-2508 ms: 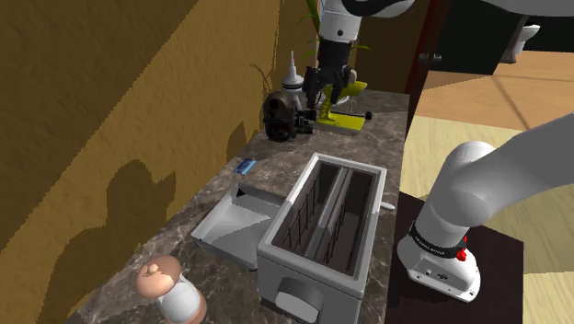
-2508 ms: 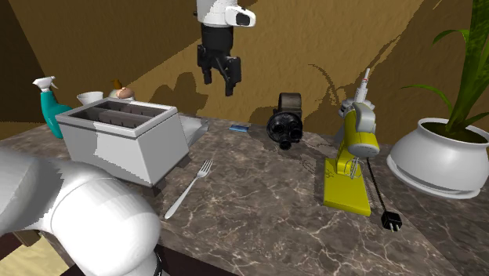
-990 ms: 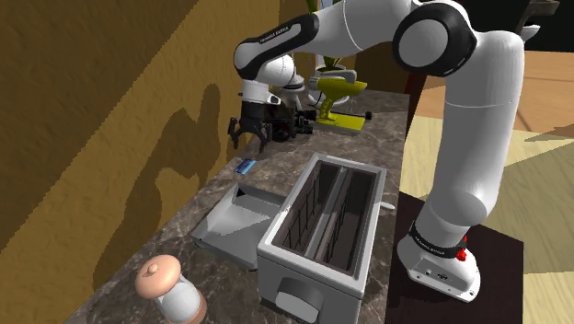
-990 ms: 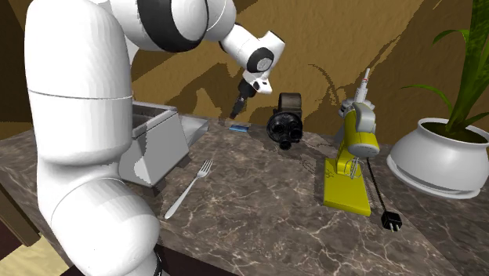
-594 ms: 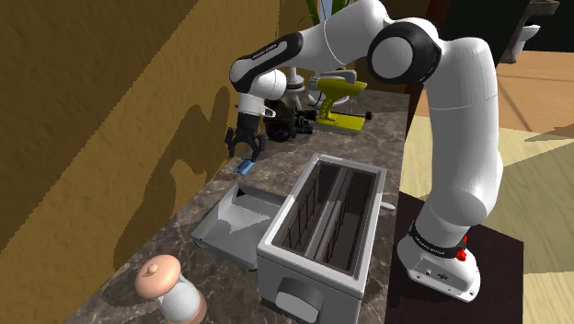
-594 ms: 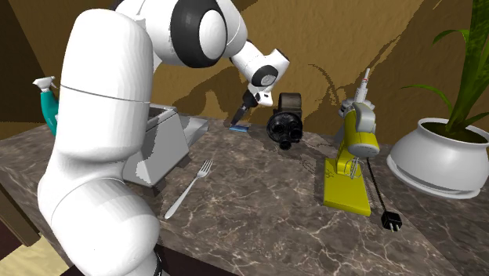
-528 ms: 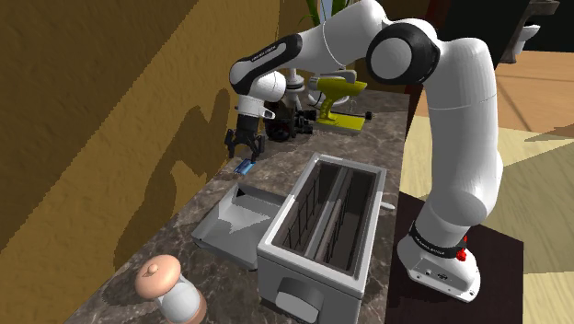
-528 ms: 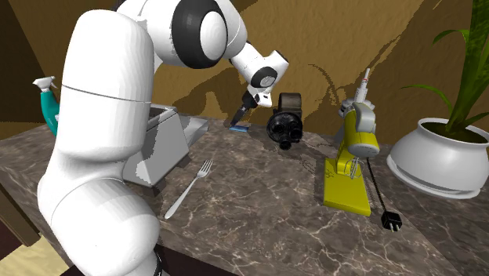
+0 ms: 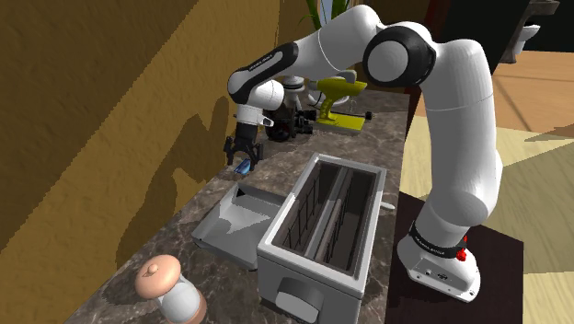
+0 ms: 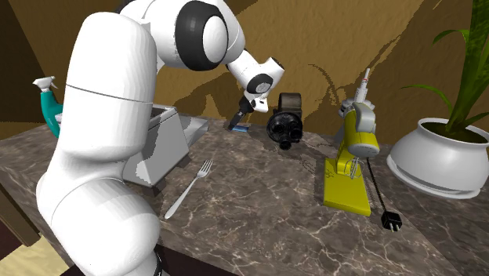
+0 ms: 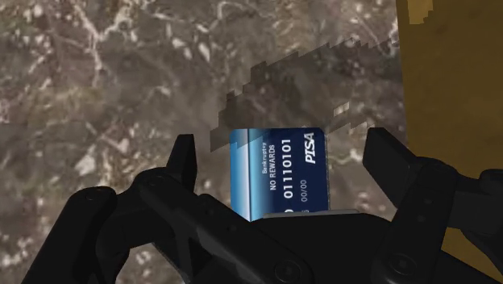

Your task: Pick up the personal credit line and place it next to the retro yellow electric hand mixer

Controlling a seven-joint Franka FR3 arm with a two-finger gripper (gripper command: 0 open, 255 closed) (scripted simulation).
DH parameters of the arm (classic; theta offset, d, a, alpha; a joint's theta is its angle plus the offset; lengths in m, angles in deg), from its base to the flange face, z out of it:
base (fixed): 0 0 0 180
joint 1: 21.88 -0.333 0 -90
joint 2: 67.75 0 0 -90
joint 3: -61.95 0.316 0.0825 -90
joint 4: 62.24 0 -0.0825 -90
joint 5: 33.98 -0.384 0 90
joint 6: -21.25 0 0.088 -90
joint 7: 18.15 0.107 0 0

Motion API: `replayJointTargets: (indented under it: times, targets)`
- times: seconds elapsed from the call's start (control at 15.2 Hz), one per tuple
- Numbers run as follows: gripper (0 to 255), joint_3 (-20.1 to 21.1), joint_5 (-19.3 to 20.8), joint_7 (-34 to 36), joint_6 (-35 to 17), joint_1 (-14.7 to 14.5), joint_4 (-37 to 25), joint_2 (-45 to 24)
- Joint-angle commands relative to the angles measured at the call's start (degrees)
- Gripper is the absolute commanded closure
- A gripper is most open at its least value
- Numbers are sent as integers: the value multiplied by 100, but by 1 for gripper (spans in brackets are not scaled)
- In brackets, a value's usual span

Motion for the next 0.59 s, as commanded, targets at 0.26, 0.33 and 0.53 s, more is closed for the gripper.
replayJointTargets:
  times: [0.26, 0.33, 0.53]
  targets:
    - [255, 0, -1, -1, -5, -1, 1, -3]
    - [255, 0, -1, -1, -5, -1, 1, -3]
    - [255, 1, -1, 0, -6, -2, 1, -2]
